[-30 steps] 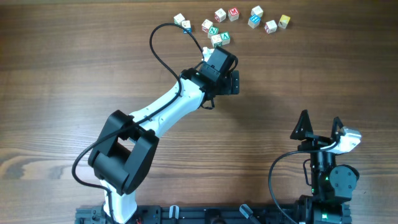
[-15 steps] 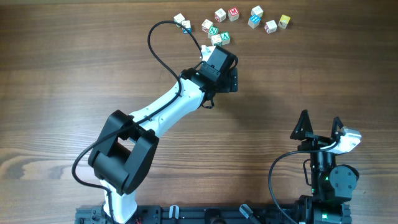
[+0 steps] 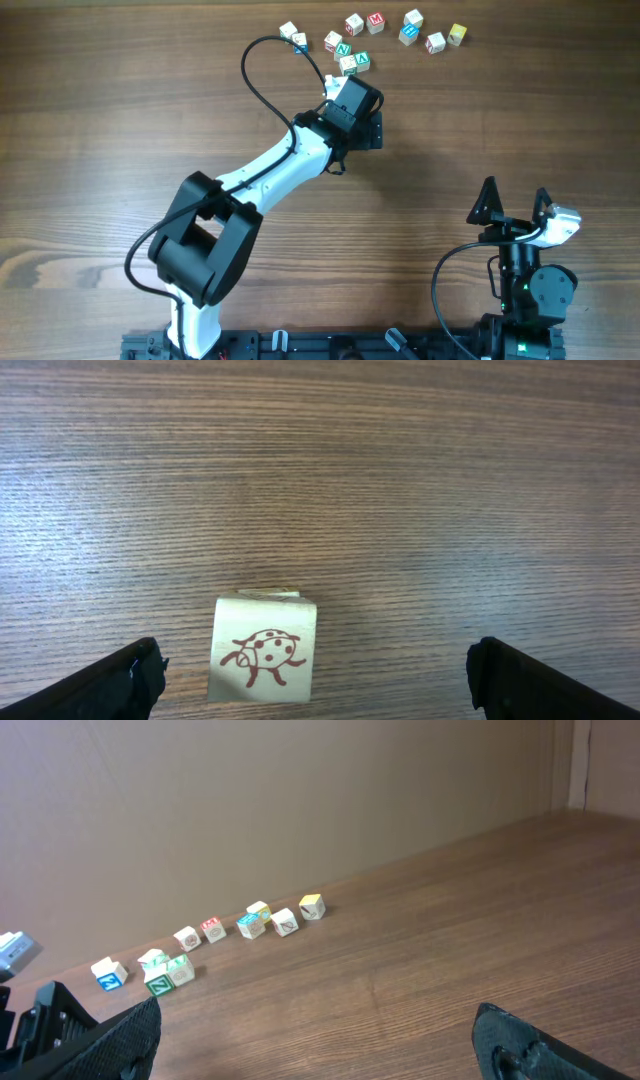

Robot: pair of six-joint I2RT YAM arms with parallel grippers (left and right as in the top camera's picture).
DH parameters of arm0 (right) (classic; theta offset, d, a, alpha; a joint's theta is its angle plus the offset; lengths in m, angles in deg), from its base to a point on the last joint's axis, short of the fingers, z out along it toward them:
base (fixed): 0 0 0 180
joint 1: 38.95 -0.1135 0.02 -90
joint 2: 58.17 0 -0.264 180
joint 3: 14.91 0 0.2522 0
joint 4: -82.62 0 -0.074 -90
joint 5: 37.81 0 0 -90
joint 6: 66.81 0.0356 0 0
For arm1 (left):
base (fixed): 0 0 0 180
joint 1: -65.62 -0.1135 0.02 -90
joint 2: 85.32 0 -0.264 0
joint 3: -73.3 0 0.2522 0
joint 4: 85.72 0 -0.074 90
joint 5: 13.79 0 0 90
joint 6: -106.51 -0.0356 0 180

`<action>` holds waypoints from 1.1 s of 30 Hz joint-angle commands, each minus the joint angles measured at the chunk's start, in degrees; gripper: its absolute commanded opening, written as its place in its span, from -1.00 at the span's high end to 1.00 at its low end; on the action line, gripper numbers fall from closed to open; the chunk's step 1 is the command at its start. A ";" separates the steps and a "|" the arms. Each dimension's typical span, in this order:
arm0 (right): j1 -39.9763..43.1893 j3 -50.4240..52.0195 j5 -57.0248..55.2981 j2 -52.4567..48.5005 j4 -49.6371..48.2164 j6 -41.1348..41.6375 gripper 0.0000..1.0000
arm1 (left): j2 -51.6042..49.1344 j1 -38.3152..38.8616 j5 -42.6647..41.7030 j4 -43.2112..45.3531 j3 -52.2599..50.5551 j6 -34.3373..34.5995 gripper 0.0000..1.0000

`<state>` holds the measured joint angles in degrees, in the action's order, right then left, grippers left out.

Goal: Form a tower

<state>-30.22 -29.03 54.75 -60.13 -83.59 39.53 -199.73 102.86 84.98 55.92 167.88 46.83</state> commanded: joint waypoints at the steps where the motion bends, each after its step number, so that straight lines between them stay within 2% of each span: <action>1: 0.28 0.07 0.52 0.02 -0.13 -0.76 -0.99 | -0.81 0.02 -0.46 0.15 -0.24 0.17 -1.00; 33: 0.28 0.07 0.52 0.02 -0.13 -0.76 -0.99 | -0.81 1.46 -1.68 0.15 -0.24 0.20 -1.00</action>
<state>-30.22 -29.03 54.75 -60.13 -83.59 39.53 -199.77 103.95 83.76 55.94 167.88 46.83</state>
